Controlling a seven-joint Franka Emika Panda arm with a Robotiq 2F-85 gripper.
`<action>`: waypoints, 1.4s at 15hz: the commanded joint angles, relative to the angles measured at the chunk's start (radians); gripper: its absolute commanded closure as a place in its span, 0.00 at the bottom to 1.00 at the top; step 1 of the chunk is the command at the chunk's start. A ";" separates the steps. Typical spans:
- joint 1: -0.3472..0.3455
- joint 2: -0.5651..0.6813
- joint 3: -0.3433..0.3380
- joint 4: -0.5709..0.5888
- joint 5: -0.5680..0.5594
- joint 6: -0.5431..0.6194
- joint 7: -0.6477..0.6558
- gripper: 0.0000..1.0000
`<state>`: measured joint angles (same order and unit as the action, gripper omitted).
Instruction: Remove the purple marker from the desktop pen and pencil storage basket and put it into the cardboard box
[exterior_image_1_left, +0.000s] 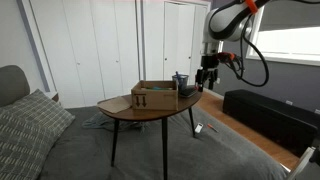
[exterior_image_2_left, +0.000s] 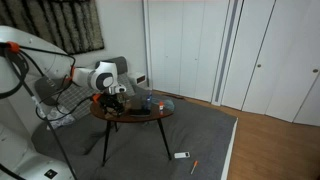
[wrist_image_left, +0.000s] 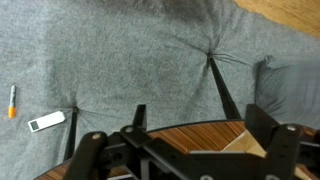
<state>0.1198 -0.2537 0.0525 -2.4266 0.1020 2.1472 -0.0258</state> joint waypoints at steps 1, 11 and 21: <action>-0.008 0.000 0.008 0.001 0.002 -0.002 -0.002 0.00; -0.008 0.000 0.008 0.001 0.002 -0.002 -0.002 0.00; -0.029 0.130 0.029 0.253 -0.040 0.254 0.149 0.00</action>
<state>0.1136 -0.2028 0.0546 -2.2812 0.1007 2.2979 0.0367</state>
